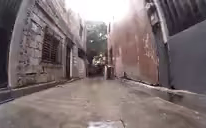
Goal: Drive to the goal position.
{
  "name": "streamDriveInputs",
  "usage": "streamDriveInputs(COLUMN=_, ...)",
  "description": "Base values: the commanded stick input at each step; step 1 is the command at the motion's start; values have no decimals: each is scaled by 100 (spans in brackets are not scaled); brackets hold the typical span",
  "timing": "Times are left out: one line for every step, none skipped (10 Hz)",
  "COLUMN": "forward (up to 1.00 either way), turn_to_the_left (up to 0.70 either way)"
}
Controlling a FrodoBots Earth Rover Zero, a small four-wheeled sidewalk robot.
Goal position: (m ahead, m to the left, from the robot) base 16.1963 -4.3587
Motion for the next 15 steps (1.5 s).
streamDriveInputs(forward=99, turn_to_the_left=0)
streamDriveInputs(forward=99, turn_to_the_left=23)
streamDriveInputs(forward=99, turn_to_the_left=19)
streamDriveInputs(forward=99, turn_to_the_left=0)
streamDriveInputs(forward=99, turn_to_the_left=0)
streamDriveInputs(forward=99, turn_to_the_left=0)
streamDriveInputs(forward=99, turn_to_the_left=0)
streamDriveInputs(forward=99, turn_to_the_left=0)
streamDriveInputs(forward=99, turn_to_the_left=0)
streamDriveInputs(forward=99, turn_to_the_left=0)
streamDriveInputs(forward=99, turn_to_the_left=0)
streamDriveInputs(forward=99, turn_to_the_left=4)
streamDriveInputs(forward=99, turn_to_the_left=21)
streamDriveInputs(forward=99, turn_to_the_left=30)
streamDriveInputs(forward=99, turn_to_the_left=0)
